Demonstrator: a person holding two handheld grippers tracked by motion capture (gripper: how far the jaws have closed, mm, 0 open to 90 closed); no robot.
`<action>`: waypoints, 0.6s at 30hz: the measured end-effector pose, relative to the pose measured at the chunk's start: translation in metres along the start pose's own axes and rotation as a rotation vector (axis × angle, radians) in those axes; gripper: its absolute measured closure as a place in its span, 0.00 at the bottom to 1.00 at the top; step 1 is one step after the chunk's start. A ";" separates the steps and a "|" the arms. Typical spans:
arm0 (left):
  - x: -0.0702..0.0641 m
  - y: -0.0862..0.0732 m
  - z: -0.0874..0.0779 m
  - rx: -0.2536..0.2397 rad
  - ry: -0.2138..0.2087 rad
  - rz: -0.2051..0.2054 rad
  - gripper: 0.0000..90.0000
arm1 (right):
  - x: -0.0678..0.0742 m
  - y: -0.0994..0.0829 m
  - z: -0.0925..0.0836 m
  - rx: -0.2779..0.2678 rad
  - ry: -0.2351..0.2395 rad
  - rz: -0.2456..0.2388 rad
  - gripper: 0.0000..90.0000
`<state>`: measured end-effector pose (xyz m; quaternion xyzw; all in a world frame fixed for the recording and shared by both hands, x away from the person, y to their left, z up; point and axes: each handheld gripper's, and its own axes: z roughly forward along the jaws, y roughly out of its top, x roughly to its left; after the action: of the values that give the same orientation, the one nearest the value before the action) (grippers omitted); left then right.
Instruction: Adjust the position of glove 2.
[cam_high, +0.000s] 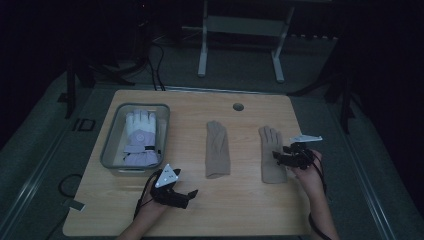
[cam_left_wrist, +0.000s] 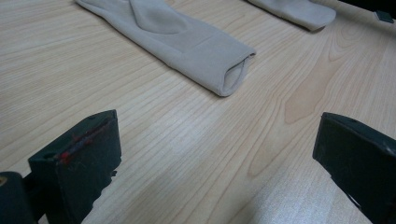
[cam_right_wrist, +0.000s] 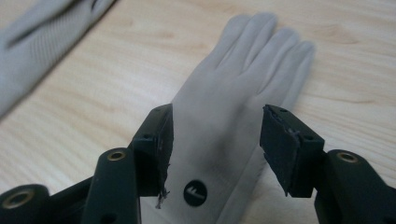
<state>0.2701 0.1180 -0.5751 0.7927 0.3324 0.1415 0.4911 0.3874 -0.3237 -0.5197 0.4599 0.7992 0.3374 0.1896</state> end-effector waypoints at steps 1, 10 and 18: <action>0.000 0.000 0.000 0.000 0.000 0.000 0.02 | 0.001 -0.002 0.002 0.004 0.003 -0.009 0.48; -0.001 0.000 0.000 -0.005 0.000 -0.001 0.02 | -0.002 -0.006 0.021 0.039 0.004 -0.010 0.52; -0.001 0.000 0.000 -0.007 0.000 0.000 0.02 | 0.006 -0.008 0.028 0.099 -0.070 0.044 0.89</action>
<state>0.2692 0.1176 -0.5751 0.7910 0.3319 0.1428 0.4938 0.3969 -0.3113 -0.5444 0.4978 0.7974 0.2854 0.1871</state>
